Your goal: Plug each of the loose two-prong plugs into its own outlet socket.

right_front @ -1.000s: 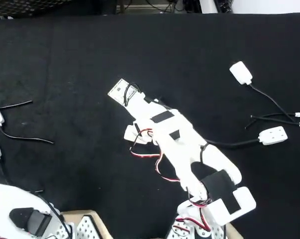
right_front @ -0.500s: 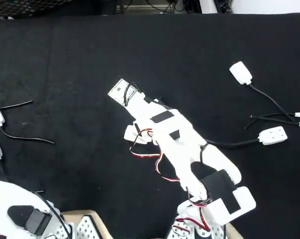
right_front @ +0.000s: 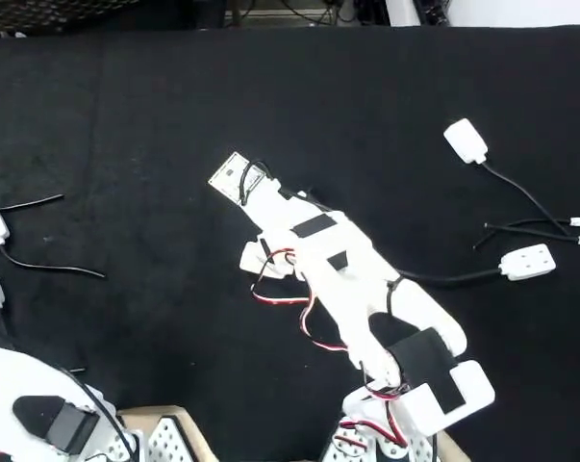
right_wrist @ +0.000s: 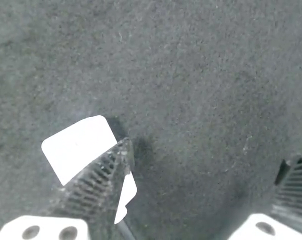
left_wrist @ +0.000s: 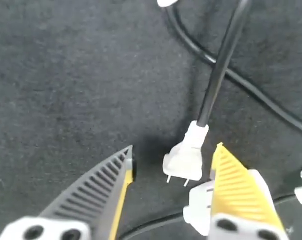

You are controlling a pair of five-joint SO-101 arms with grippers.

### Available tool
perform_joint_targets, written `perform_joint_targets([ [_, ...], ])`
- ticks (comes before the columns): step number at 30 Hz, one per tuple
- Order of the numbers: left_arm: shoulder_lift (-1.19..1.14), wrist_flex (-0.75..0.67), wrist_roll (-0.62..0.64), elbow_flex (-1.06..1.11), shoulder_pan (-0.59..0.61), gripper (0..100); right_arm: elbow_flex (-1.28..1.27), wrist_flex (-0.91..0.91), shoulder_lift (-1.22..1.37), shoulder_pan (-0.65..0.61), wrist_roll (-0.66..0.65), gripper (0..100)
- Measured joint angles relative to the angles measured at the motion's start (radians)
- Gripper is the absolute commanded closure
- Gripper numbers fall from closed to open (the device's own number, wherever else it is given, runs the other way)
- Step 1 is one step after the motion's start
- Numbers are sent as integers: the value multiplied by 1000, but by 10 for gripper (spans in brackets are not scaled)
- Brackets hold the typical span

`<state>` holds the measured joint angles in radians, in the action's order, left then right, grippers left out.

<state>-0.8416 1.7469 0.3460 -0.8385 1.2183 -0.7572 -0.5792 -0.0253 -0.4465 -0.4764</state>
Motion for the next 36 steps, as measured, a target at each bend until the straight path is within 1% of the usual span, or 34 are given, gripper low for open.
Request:
perform_joint_targets([
  [5, 0, 0, 11, 25, -23, 747, 0, 0, 0, 0, 0, 550],
  [8, -2, 0, 41, 52, -41, 747, 0, 0, 0, 0, 0, 550],
  [17, 20, 0, 63, 157, -41, 747, 0, 0, 0, 0, 0, 550],
  [20, 101, 0, 64, 219, -40, 747, 0, 0, 0, 0, 0, 550],
  [25, 345, -6, 91, 364, -15, 747, 0, 0, 0, 0, 0, 550],
  [28, 486, -78, 91, 494, -15, 747, 0, 0, 0, 0, 0, 550],
  [30, 563, -173, 89, 620, -15, 747, 0, 0, 0, 0, 0, 550],
  [32, 620, -296, 104, 766, -15, 747, 0, 0, 0, 0, 0, 550],
  [36, 652, -623, 118, 1053, -17, 746, 0, 0, 0, 0, 0, 550],
])
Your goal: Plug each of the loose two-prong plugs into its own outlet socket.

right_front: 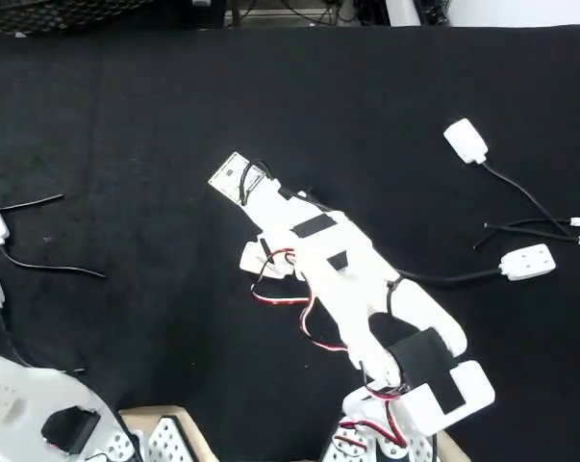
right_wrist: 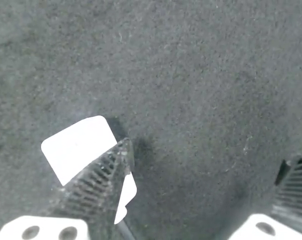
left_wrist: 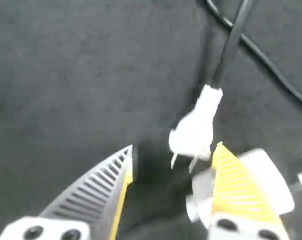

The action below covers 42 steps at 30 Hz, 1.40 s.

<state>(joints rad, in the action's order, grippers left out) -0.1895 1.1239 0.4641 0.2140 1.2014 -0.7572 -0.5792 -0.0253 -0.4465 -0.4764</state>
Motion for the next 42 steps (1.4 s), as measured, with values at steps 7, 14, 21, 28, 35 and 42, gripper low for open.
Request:
perform_joint_targets([
  [7, 5, -181, 5, 115, -2, 747, 0, 0, 0, 0, 0, 550],
  [14, 8, -190, 5, 97, -14, 747, 0, 0, 0, 0, 0, 550],
  [21, 8, -192, -43, 98, -55, 748, 0, 0, 0, 0, 0, 550],
  [28, 8, -192, -43, 98, -64, 748, 0, 0, 0, 0, 0, 550],
  [35, 8, -201, -106, 98, -52, 748, 0, 0, 0, 0, 0, 550],
  [42, 8, -295, -160, 127, -54, 866, 0, 0, 0, 0, 0, 550],
])
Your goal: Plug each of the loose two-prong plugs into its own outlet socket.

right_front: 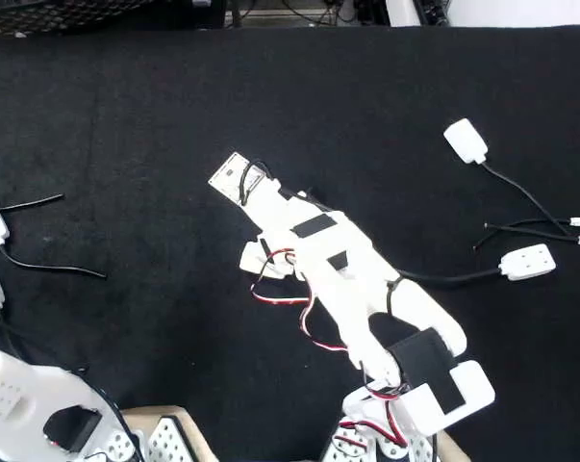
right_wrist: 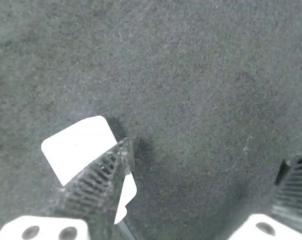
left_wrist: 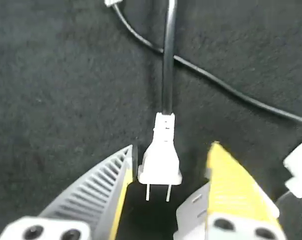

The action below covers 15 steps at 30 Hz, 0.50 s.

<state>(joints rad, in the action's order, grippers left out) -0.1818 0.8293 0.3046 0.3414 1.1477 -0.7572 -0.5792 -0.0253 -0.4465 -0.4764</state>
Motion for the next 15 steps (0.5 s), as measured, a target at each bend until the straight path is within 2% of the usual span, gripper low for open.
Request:
perform_joint_targets([
  [2, 0, -31, -3, 29, 0, 905, 0, 0, 0, 0, 0, 550],
  [10, 0, -48, -35, 43, -2, 894, 0, 0, 0, 0, 0, 550],
  [15, 0, -48, -44, 43, -2, 957, 0, 0, 0, 0, 0, 550],
])
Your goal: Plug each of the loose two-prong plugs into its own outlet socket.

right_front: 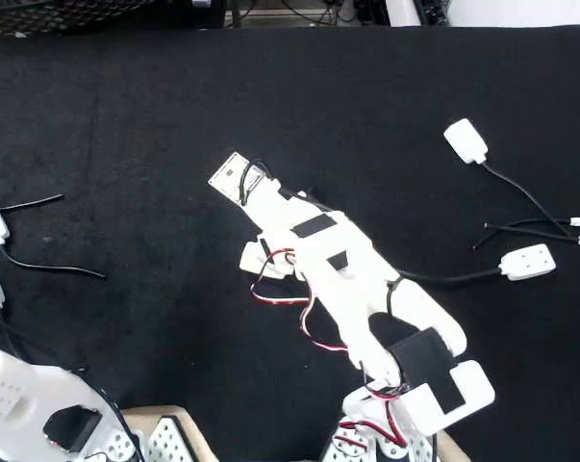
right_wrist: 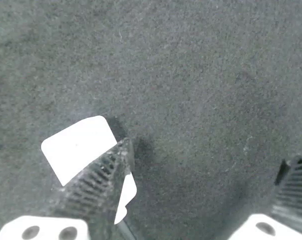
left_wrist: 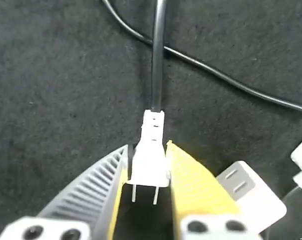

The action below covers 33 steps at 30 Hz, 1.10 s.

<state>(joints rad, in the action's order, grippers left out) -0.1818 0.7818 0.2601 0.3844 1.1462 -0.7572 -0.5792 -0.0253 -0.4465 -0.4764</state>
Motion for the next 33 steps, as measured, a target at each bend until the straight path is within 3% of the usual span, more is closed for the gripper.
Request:
perform_joint_targets([
  [16, 6, -12, 0, 26, 0, 970, 0, 0, 0, 0, 0, 550],
  [24, 14, -15, -71, 38, -2, 968, 0, 0, 0, 0, 0, 550],
  [30, 14, -15, -126, 38, -2, 771, 0, 0, 0, 0, 0, 550],
  [33, 18, -15, -129, 63, 6, 725, 0, 0, 0, 0, 0, 550],
])
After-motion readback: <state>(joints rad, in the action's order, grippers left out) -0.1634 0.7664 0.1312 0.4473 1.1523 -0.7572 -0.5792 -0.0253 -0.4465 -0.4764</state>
